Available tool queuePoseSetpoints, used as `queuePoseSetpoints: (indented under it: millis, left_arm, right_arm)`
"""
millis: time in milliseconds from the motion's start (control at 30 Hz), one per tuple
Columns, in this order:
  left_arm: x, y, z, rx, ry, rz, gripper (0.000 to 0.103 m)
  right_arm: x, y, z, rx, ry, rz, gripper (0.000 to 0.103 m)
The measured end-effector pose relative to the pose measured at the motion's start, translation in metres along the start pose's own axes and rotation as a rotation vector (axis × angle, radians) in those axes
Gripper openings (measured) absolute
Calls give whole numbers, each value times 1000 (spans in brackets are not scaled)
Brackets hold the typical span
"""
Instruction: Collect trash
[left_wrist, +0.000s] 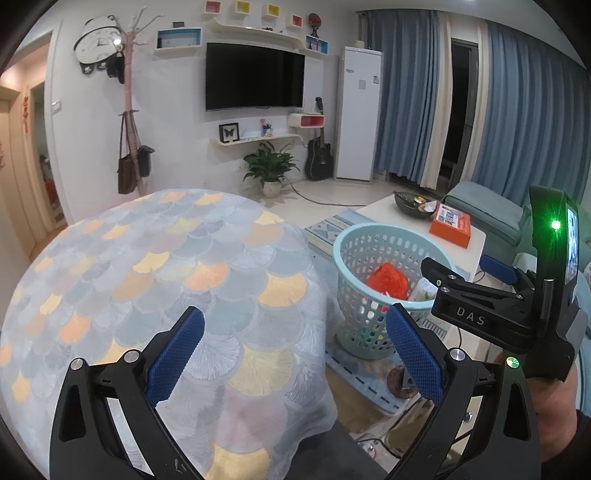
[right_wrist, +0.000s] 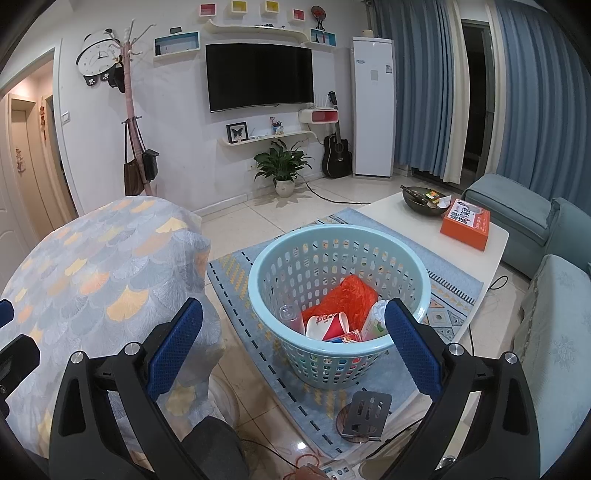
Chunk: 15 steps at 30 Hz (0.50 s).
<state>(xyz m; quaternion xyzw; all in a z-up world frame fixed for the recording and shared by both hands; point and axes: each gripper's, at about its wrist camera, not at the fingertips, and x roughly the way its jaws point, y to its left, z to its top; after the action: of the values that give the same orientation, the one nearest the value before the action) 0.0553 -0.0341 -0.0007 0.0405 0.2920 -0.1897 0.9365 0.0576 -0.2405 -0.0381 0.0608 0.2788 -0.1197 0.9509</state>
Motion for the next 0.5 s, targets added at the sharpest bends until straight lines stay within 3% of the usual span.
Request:
queuePoseSetpoints:
  millis: [233,500]
  left_arm:
    - [-9,0,-3,-6,-87,40,96]
    - [-3,7,0,-23,-46,47,96]
  right_arm:
    - [0,1,-1,0,0,1,94]
    - [0,0,-1,2,1,2,94]
